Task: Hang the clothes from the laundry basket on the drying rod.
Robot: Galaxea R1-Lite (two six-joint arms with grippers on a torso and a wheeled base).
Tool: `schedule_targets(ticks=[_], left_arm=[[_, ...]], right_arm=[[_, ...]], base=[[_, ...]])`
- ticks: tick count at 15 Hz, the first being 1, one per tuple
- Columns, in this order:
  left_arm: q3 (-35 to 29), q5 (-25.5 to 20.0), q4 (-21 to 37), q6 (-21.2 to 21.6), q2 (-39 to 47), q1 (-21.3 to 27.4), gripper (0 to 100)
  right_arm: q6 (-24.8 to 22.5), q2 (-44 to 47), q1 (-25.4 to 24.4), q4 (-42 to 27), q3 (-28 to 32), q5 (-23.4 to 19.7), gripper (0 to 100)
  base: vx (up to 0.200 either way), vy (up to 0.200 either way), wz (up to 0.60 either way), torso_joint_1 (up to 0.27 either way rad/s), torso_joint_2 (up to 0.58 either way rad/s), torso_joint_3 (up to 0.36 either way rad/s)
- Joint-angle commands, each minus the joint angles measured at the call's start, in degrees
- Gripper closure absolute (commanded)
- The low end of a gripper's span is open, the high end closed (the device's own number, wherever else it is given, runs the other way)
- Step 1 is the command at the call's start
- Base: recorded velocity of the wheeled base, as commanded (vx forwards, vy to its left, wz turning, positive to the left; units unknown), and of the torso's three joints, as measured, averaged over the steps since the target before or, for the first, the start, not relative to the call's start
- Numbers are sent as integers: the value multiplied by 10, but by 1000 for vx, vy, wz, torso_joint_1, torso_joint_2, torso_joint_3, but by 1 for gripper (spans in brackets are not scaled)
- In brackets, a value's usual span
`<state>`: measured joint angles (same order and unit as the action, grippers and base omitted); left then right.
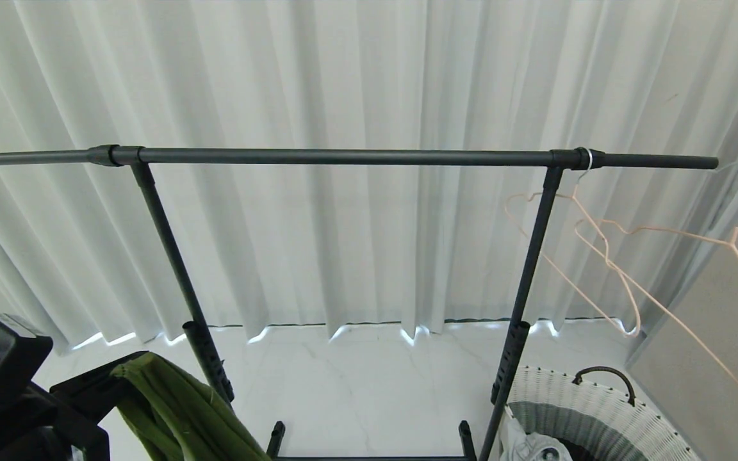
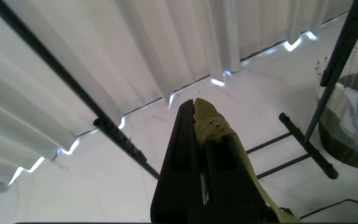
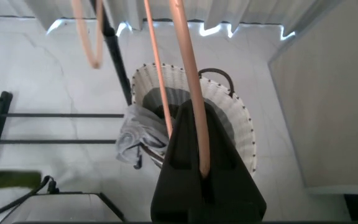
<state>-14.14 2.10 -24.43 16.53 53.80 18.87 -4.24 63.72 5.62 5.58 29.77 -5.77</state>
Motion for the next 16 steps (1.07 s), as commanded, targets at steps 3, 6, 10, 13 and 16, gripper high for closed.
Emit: schedule_targets(ticks=[3, 6, 10, 13, 16], left_arm=[[1, 0, 0, 0, 1, 0, 100], [4, -1, 0, 0, -1, 0, 100], [10, 0, 0, 1, -2, 0, 100], [10, -1, 0, 1, 1, 0, 100], [10, -1, 0, 1, 1, 0, 100]], right_arm=[[-1, -8, 14, 0, -1, 0, 100], [-1, -12, 14, 0, -3, 0, 100], [-2, -54, 28, 0, 10, -1, 100], [-4, -94, 28, -6, 14, -1, 100], [-4, -124, 27, -11, 20, -3, 100]], base=[[0, 0, 0, 0, 0, 0], [0, 0, 0, 0, 0, 0], [0, 0, 0, 0, 0, 0], [0, 0, 0, 0, 0, 0], [0, 0, 0, 0, 0, 0]])
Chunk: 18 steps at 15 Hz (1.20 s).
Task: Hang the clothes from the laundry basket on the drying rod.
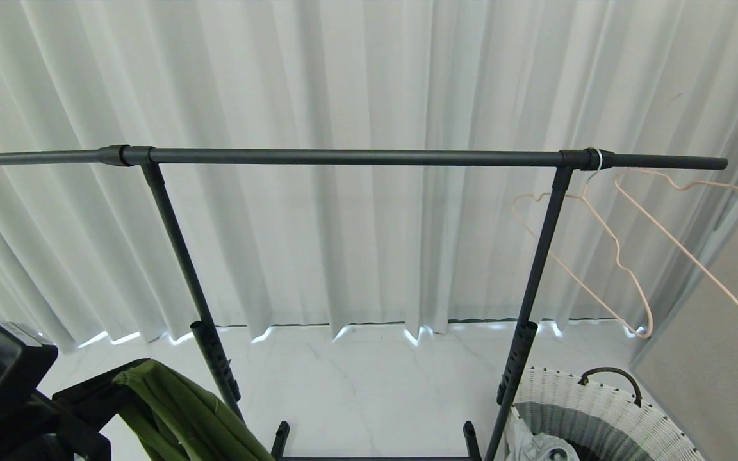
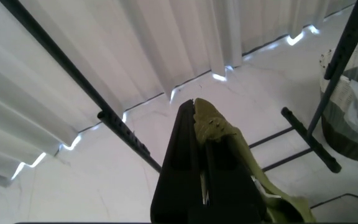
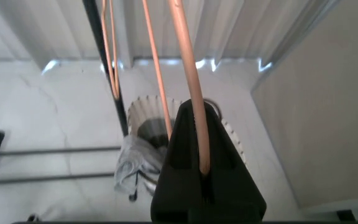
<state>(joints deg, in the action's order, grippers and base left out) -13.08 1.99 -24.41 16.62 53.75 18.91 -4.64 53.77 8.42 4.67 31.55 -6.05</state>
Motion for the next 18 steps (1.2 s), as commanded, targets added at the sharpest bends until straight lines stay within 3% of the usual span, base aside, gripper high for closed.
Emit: schedule_targets(ticks=[1, 6, 15, 18], left_arm=[[-1, 0, 0, 0, 1, 0, 100], [-1, 1, 0, 1, 1, 0, 100], [1, 2, 0, 6, 5, 0, 100], [4, 0, 0, 5, 6, 0, 100]], right_arm=[[0, -32, -2, -14, 4, -3, 100], [3, -55, -34, -42, 11, -27, 100], [4, -41, -116, -46, 5, -31, 100], [48, -14, -184, -42, 10, -31, 100]], base=[[0, 0, 0, 0, 0, 0], [0, 0, 0, 0, 0, 0], [0, 200, 0, 2, 1, 3], [0, 67, 0, 1, 2, 1]])
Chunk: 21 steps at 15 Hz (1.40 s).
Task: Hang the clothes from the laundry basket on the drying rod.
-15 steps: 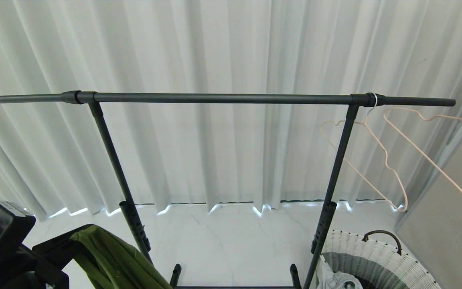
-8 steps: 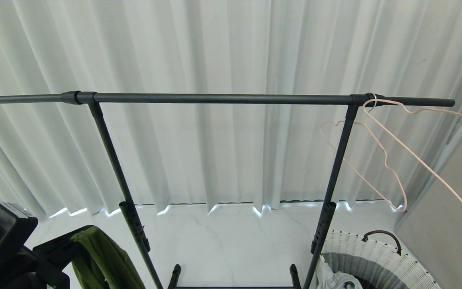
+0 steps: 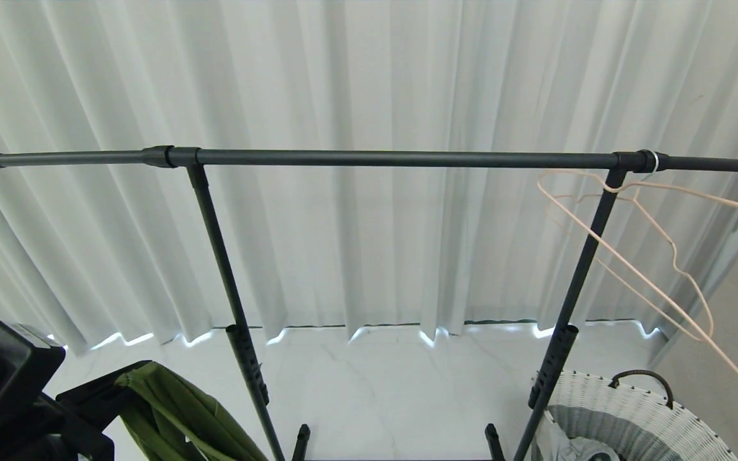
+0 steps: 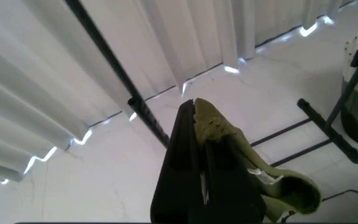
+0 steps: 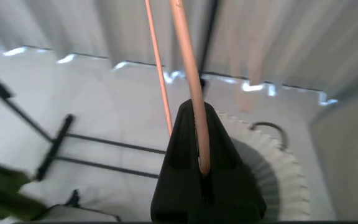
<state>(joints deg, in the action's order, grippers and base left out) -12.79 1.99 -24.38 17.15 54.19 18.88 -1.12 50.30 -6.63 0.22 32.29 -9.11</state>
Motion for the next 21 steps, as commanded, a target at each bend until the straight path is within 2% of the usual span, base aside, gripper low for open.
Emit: schedule_targets(ticks=[1, 5, 8, 10, 12, 14, 16, 17, 19, 21], left_arm=[[4, -1, -1, 0, 2, 0, 100], [19, -3, -1, 2, 8, 17, 100], [13, -1, -1, 29, 22, 18, 100], [-22, 2, -1, 28, 51, 17, 100], [-79, 16, -1, 27, 116, 18, 100], [-157, 50, -1, -11, 210, 31, 100], [-221, 95, -1, -89, 256, 64, 100], [-256, 134, -1, -121, 283, 79, 100], [-313, 202, -1, -147, 325, 92, 100], [-347, 216, -1, -172, 339, 106, 100]], right_arm=[[19, 26, -44, 3, 2, 0, 100], [74, 76, -190, 7, 1, -14, 100], [88, 99, -267, 15, -2, -21, 100], [93, 109, -297, 16, 0, -21, 100], [104, 118, -332, 34, -1, -21, 100], [139, 124, -370, 64, -3, -22, 100], [162, 131, -408, 81, -7, -22, 100], [164, 133, -425, 97, -9, -22, 100], [163, 149, -439, 116, -7, -22, 100], [163, 169, -441, 129, -10, -22, 100]], base=[[0, 0, 0, 0, 0, 0], [0, 0, 0, 0, 0, 0], [0, 0, 0, 0, 0, 0], [0, 0, 0, 0, 0, 0], [0, 0, 0, 0, 0, 0], [0, 0, 0, 0, 0, 0], [0, 0, 0, 0, 0, 0], [0, 0, 0, 0, 0, 0], [0, 0, 0, 0, 0, 0], [0, 0, 0, 0, 0, 0]])
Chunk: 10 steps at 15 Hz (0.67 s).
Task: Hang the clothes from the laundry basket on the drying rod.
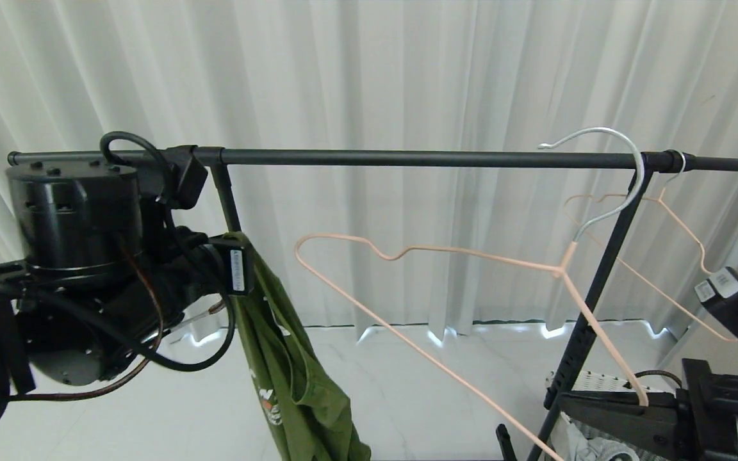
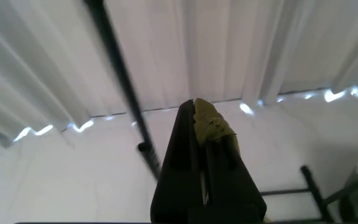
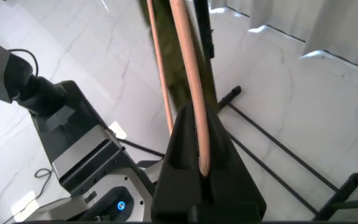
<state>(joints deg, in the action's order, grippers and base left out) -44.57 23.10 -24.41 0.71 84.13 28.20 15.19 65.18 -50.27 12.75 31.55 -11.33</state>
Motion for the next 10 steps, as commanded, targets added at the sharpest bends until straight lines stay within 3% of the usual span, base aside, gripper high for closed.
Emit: schedule_targets(ticks=[1, 10], left_arm=[[-33, 4, 0, -8, 39, 20, 100], [-48, 2, 0, -26, 36, 42, 100]], right_arm=[[0, 28, -4, 6, -4, 0, 100], [3, 96, -18, 75, -4, 2, 100]], base=[[0, 0, 0, 0, 0, 0], [0, 0, 0, 0, 0, 0]])
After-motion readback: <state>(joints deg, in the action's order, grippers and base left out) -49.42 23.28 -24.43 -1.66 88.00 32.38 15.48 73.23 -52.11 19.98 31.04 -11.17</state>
